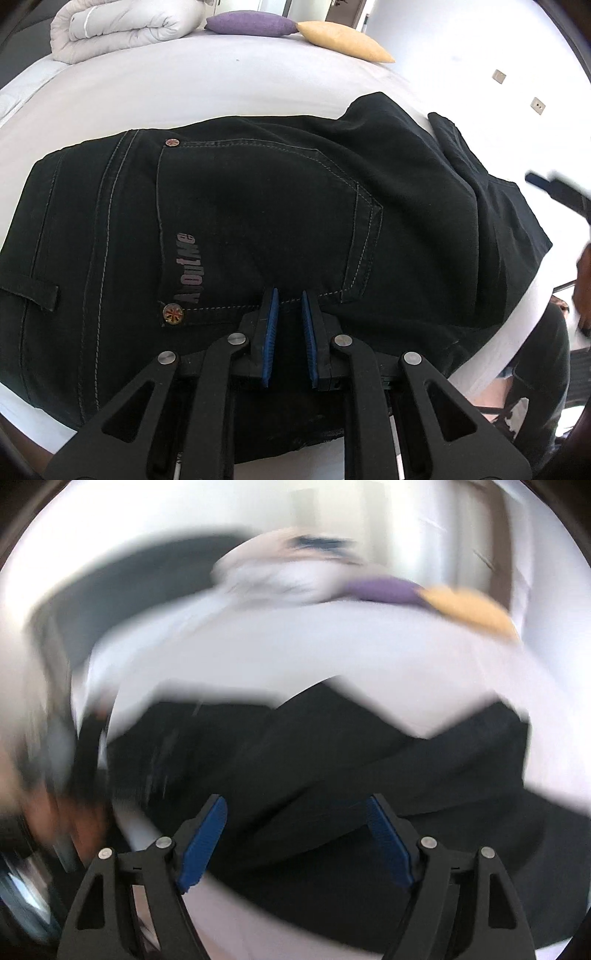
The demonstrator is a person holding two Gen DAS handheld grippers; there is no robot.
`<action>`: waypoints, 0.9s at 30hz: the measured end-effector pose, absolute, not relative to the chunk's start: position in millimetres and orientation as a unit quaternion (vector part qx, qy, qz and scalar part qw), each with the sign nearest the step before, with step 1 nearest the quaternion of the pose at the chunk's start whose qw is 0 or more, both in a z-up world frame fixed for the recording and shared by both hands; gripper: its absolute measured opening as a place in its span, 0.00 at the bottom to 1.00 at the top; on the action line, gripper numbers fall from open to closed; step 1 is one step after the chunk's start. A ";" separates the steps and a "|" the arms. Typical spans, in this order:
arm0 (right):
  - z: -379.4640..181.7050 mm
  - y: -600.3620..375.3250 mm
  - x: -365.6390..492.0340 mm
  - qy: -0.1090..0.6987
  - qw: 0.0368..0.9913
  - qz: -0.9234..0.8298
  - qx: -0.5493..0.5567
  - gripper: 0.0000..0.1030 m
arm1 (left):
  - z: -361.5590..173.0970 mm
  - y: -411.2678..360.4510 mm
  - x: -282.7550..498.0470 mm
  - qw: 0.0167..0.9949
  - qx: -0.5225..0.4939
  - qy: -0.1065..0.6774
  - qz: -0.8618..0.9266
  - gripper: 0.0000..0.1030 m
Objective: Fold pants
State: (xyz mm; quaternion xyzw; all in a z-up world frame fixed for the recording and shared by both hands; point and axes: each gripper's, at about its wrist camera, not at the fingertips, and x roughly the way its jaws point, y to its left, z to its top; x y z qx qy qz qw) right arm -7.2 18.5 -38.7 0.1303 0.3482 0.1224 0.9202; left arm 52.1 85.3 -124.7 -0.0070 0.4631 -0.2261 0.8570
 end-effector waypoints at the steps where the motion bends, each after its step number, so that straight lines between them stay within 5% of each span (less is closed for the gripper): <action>1: -37.8 -16.2 5.9 0.342 0.912 0.109 0.197 0.72 | -127.2 85.5 49.1 0.858 -0.008 0.462 -0.226 0.13; 7: -79.1 -136.5 73.4 0.352 0.836 0.028 0.420 0.51 | -129.4 92.3 40.9 0.858 -0.018 0.461 -0.227 0.13; 18: -131.1 -170.6 126.0 0.374 0.784 -0.028 0.495 0.51 | -129.8 98.2 42.7 0.857 -0.024 0.460 -0.230 0.13; 19: -133.5 -172.0 129.8 0.367 0.784 -0.025 0.500 0.48 | -129.8 98.6 42.5 0.857 -0.023 0.460 -0.231 0.13; 22: -134.0 -175.0 137.1 0.365 0.785 -0.016 0.500 0.07 | -129.5 98.7 42.3 0.857 -0.021 0.460 -0.230 0.13; 27: -98.9 -186.9 105.8 0.312 0.825 -0.026 0.471 0.05 | -129.0 96.9 41.4 0.859 -0.017 0.459 -0.227 0.13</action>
